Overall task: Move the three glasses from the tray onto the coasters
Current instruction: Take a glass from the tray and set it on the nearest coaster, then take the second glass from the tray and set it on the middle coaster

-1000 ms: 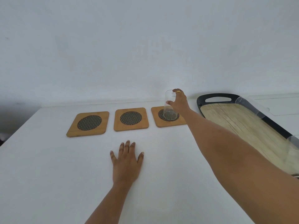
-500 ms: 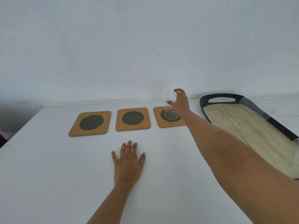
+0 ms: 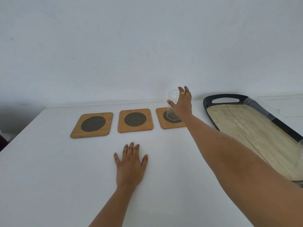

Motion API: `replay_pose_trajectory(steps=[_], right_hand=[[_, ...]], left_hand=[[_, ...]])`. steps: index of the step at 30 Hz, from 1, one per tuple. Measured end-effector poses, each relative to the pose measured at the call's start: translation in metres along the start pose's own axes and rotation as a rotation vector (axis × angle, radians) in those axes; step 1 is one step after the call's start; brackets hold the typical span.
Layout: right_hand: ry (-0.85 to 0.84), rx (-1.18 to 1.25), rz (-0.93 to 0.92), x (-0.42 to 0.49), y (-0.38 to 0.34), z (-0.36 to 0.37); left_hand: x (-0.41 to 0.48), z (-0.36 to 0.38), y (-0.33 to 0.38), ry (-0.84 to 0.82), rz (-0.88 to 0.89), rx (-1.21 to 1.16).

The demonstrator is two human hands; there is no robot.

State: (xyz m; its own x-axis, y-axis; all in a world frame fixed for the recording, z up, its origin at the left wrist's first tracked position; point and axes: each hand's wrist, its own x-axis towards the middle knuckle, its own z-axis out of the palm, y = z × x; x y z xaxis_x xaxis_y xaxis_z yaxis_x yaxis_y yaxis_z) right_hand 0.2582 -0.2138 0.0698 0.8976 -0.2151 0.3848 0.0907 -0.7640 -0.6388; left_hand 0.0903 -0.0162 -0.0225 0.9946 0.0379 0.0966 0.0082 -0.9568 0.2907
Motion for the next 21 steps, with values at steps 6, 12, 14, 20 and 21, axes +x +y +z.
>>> replay_pose_trajectory(steps=[6,12,14,20,21], right_hand=[[0.214,0.082,-0.015,-0.046,-0.007,0.006],[0.014,-0.019,-0.015,-0.117,0.012,0.022],[-0.116,-0.128,-0.001,-0.132,0.021,0.024],[-0.378,-0.302,0.053,-0.158,0.036,0.012],[-0.394,-0.313,0.057,-0.162,0.038,0.008]], left_hand=[[0.0,0.0,0.001,-0.006,0.005,-0.008],[-0.001,-0.002,0.001,-0.007,0.008,-0.013],[-0.002,-0.003,0.002,-0.007,0.009,-0.017],[-0.007,-0.005,0.003,-0.011,0.014,-0.007],[-0.009,-0.005,0.004,-0.015,0.017,-0.002]])
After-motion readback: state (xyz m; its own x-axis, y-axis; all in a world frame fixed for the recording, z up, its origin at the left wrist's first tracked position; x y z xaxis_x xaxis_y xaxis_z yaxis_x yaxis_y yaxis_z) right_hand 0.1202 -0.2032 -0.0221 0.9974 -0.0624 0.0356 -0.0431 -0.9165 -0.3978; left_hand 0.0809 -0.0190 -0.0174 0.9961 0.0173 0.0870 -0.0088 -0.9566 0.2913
